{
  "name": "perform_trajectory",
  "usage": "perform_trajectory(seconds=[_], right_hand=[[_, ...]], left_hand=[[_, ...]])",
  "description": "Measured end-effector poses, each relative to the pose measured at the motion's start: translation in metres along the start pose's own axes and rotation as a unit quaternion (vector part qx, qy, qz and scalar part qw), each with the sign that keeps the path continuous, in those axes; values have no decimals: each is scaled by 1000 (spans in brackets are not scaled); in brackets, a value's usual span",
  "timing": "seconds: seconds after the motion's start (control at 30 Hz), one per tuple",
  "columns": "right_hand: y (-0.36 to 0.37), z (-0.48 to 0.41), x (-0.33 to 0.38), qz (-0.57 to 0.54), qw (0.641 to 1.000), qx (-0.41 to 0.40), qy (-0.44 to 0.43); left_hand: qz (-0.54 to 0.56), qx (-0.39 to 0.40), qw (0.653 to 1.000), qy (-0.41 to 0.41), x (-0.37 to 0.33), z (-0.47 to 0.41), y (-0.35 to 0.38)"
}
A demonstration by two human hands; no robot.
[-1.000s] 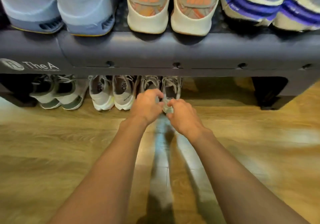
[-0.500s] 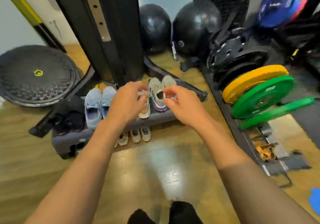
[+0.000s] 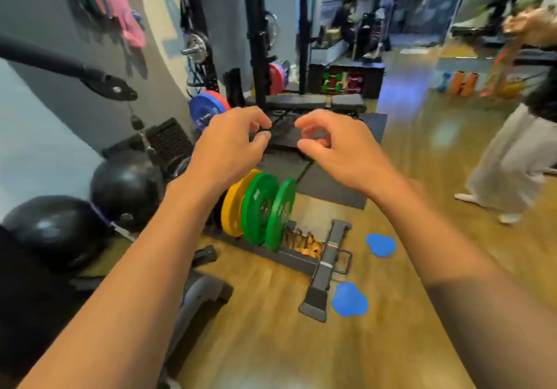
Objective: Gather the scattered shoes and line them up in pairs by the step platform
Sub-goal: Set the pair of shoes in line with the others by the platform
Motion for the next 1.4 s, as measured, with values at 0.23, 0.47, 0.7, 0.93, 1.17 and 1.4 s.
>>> perform_trajectory(seconds=[0.23,0.47,0.7,0.93,1.17,1.4], right_hand=[[-172,118,-90,83,977,-155,120],[-317,272,-185,155,932,-238,225],[-437,416,-276,181,877,-299,330],[-528,516,-379,200,819,-348,411],[-629,598,-467,226,731,-410,496],[-728,685,-570,244,666,-440,551]], left_hand=[[51,71,975,205,-229,-67,86],[140,109,922,346,-460,-57,191],[213,168,859,433,-663,-39,285],[263,218,802,490,-822,-49,384],[328,271,718,551,-1000,-69,473],[348,330,645,594,-1173,-57,569]])
Point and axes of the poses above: each hand's wrist, its own z-axis away from the middle knuckle, its own y-axis out of the palm, x = y × z, the point moved 3 cm from there along -z, towards the middle knuckle, and after that the axes turned 8 degrees about x, right-handed, at the moved point
